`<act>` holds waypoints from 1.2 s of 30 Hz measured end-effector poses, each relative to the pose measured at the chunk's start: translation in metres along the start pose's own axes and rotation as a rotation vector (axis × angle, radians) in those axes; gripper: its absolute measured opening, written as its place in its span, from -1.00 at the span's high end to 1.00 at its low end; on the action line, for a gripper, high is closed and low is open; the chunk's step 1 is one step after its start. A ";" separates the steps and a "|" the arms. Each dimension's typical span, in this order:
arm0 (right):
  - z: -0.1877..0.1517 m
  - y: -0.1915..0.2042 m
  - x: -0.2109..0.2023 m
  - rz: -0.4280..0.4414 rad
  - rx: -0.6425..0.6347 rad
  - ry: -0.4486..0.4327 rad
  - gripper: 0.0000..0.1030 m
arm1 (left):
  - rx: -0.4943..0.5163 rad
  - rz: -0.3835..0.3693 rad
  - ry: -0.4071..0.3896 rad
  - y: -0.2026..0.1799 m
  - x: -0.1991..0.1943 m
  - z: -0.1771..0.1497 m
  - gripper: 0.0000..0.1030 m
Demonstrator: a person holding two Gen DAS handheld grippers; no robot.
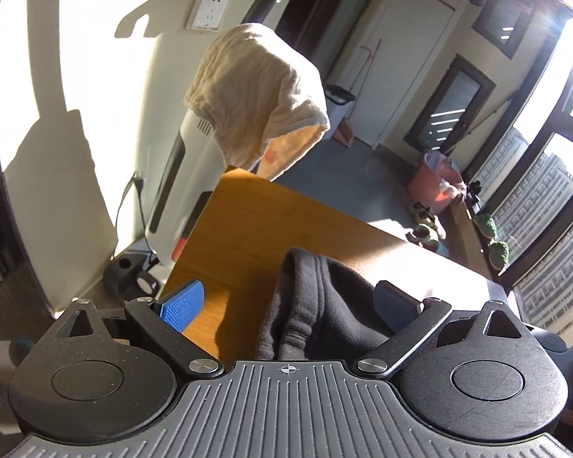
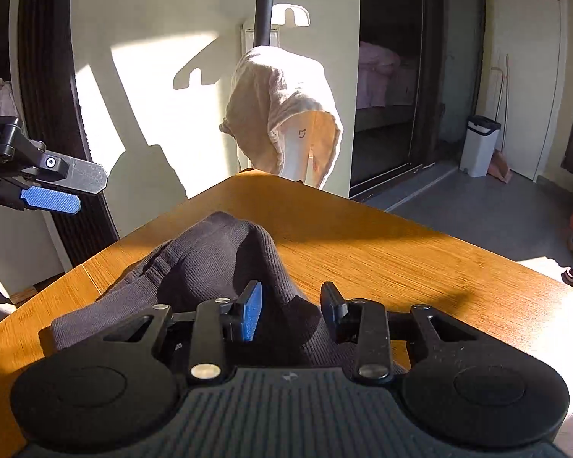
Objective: Fold clothes
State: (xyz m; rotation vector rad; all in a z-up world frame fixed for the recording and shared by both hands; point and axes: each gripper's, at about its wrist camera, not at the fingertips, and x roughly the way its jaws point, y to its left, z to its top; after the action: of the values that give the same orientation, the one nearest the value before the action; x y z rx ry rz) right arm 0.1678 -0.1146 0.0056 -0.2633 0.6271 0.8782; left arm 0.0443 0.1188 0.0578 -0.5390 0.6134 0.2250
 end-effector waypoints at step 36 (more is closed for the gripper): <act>-0.177 -0.103 -0.206 -0.346 0.507 -0.094 0.89 | 0.144 -0.184 0.193 -0.050 0.015 -0.093 -1.00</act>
State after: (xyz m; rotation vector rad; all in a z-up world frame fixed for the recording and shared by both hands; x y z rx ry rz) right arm 0.0796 -0.3909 -0.0130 0.1268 0.6703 0.3772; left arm 0.0289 0.0272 0.0061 -0.4774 0.7562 -0.0462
